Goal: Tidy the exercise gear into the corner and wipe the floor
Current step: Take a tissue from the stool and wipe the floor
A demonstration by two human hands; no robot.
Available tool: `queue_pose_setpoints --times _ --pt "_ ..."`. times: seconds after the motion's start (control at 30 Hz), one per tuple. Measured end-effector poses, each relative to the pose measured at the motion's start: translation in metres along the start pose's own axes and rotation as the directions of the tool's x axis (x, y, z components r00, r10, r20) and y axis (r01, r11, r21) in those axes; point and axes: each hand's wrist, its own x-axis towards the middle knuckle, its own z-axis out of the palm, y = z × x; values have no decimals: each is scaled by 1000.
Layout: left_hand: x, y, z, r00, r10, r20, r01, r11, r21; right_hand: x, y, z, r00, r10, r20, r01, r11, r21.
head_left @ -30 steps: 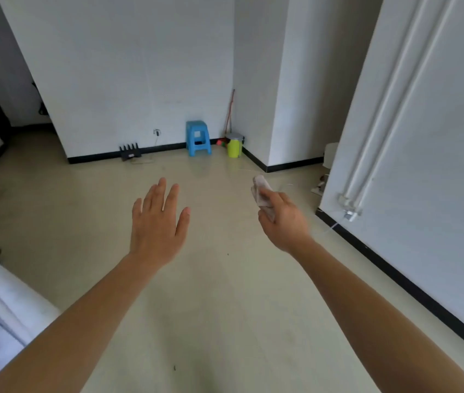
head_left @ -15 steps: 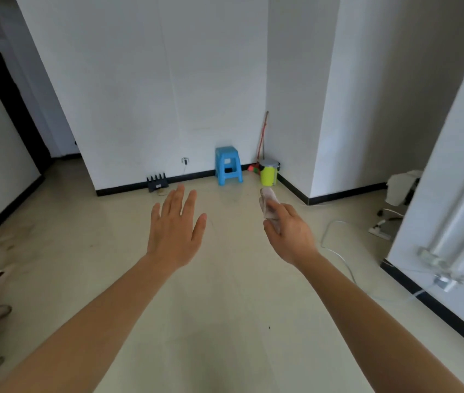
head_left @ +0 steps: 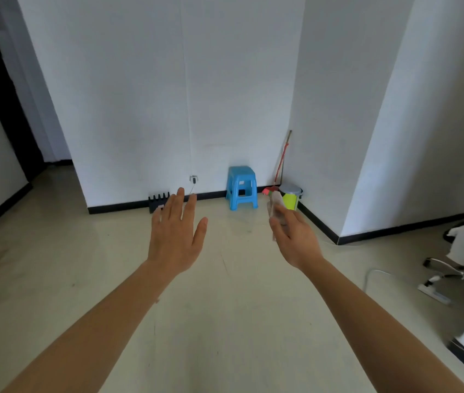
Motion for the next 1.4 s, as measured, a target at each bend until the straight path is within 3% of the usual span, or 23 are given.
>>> queue_pose_setpoints --times 0.17,0.37,0.57,0.8,1.03,1.4 --pt "153 -28 63 995 104 -6 -104 993 -53 129 23 34 994 69 -81 -66 997 40" --pt "314 -44 188 985 172 -4 -171 981 -90 288 87 101 984 73 -160 -71 997 17" --pt "495 -59 288 982 190 23 -187 978 -87 482 152 160 985 113 -127 -111 994 20" --pt "673 -122 375 989 149 -12 -150 987 -56 696 161 234 980 172 -99 -155 975 159" --pt "851 -199 510 990 137 25 -134 987 -89 885 197 348 987 134 -88 -126 988 86" --pt "1129 -230 671 934 312 176 -305 950 -70 1132 291 415 936 308 -170 -311 950 9"
